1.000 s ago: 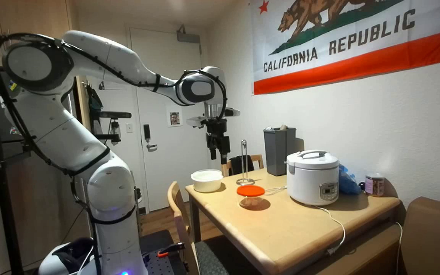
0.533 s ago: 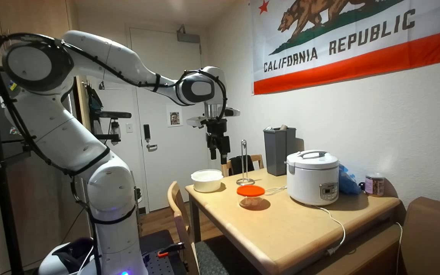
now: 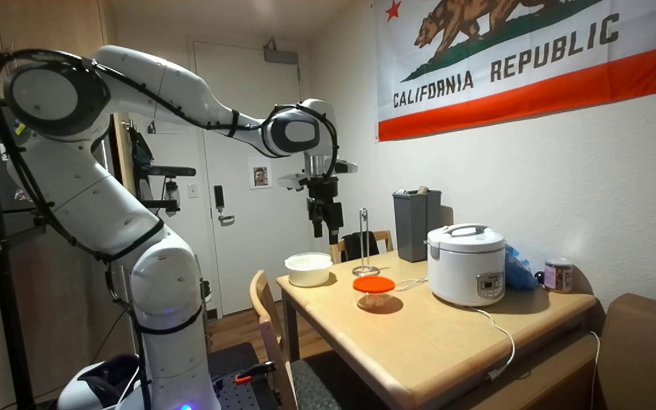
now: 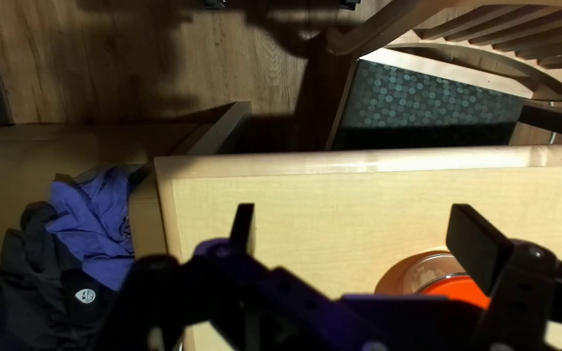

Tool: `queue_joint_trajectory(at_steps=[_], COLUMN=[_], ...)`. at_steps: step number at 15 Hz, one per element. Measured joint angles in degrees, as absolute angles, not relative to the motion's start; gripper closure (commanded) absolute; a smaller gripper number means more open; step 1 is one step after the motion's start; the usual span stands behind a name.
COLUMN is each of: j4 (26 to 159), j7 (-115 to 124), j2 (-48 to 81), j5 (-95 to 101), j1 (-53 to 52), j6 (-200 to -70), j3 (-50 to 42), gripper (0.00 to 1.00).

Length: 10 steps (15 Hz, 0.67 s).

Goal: Remove the orange lid from the lunchbox, remove the white napkin from the lunchbox

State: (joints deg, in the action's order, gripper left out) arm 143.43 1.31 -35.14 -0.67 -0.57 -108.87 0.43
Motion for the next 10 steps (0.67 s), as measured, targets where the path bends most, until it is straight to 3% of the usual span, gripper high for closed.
queue_joint_trajectory(at_steps=[10], j4=[141.65], j7=[1.25], j2=[-34.66], j5=[-0.51], j1=[-5.02], j6=[-108.84], j3=[7.02], gripper=[0.0])
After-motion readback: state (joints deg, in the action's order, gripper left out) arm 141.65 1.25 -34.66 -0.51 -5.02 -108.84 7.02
